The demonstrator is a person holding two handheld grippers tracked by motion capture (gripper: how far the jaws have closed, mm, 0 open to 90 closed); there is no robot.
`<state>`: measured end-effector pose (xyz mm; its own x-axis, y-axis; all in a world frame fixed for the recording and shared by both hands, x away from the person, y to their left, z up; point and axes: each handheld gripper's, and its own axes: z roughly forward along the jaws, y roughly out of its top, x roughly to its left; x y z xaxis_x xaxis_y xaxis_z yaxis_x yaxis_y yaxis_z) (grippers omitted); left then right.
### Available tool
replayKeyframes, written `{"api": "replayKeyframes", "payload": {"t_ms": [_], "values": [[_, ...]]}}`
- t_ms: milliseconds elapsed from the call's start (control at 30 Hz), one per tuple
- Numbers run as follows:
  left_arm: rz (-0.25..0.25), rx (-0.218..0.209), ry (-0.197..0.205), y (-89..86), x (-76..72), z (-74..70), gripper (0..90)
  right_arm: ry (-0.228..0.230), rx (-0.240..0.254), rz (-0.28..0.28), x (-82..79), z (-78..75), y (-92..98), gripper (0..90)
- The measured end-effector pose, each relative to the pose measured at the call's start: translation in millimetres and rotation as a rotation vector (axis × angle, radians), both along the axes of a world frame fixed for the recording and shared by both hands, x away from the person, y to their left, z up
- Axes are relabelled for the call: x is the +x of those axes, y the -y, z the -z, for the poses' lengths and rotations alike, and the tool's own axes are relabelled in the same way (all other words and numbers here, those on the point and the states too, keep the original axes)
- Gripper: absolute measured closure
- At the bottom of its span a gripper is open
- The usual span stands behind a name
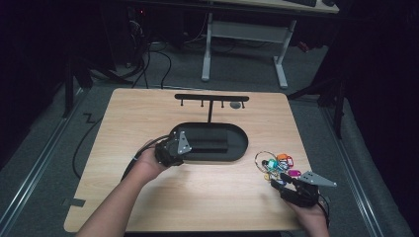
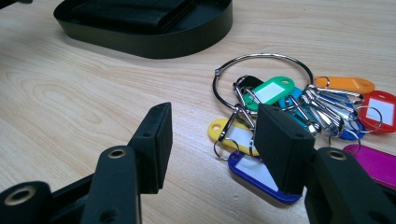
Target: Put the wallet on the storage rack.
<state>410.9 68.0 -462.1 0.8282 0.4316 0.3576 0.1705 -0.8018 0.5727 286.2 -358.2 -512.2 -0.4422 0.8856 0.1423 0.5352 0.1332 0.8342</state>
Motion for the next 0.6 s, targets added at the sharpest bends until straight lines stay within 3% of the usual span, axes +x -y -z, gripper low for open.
{"api": "replayKeyframes", "payload": {"t_ms": [500, 600], "values": [[-0.068, -0.159, -0.128, -36.2, -44.8, 36.8, 56.6, -0.005, -0.009, -0.007, 1.5, 0.7, -2.5, 47.3], [-0.116, -0.160, -0.151, -42.2, -53.2, 42.0, 55.6, -0.006, -0.011, -0.008, 1.5, 0.9, -3.1, 47.2]]}}
